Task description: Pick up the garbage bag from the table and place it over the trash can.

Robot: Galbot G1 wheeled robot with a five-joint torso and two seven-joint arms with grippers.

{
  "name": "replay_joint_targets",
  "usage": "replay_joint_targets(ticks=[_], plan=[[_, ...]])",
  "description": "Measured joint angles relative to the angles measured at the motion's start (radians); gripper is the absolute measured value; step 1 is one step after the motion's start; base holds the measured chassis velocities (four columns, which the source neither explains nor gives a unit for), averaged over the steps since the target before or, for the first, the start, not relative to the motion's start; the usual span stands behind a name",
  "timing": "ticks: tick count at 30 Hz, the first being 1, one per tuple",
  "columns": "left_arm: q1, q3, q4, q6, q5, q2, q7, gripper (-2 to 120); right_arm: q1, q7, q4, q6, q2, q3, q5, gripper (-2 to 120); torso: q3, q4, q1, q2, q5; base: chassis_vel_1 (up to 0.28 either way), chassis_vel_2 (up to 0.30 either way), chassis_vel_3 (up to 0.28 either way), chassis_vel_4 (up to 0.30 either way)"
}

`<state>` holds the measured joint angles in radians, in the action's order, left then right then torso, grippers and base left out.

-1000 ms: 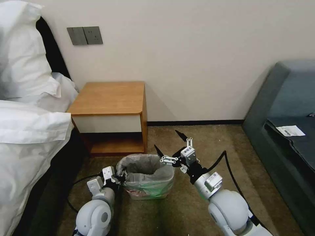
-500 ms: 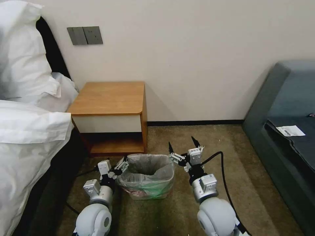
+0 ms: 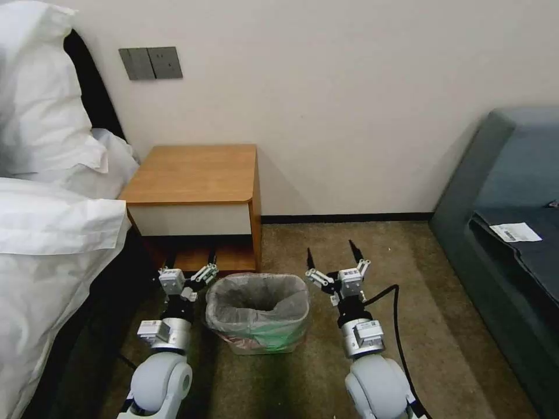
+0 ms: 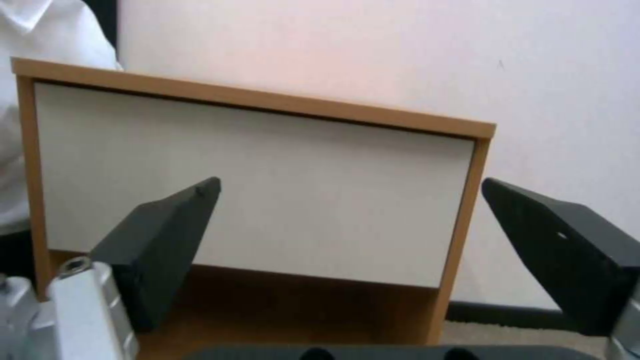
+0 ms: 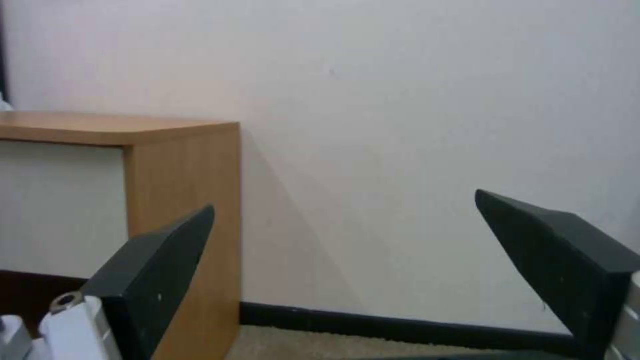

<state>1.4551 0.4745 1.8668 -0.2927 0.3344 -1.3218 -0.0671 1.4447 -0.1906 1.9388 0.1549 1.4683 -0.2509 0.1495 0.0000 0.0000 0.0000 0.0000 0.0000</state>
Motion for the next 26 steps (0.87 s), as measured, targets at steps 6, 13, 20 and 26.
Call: replay_joint_targets(ticks=[6,13,20,26], plan=[[0.002,-0.002,-0.017,-0.023,-0.013,-0.001,0.0,93,0.006,0.009,-0.013,0.014,0.015,-0.016,-0.001,100,0.0,0.0,0.0,0.0,0.0,0.0,0.0,0.0,0.0],[0.003,-0.001,-0.017,-0.028,-0.013,-0.002,0.01,91,0.009,0.006,-0.018,0.016,0.016,-0.026,0.011,100,0.0,0.0,0.0,0.0,0.0,0.0,0.0,0.0,0.0],[0.004,-0.001,-0.016,-0.028,-0.013,-0.002,0.01,91,0.009,0.005,-0.018,0.016,0.014,-0.026,0.011,100,0.0,0.0,0.0,0.0,0.0001,0.0,0.0,0.0,0.0],[0.004,-0.001,-0.015,-0.026,-0.012,-0.002,0.01,91,0.009,0.005,-0.018,0.015,0.014,-0.026,0.011,100,0.0,0.0,0.0,0.0,0.0,0.0,0.0,0.0,0.0]])
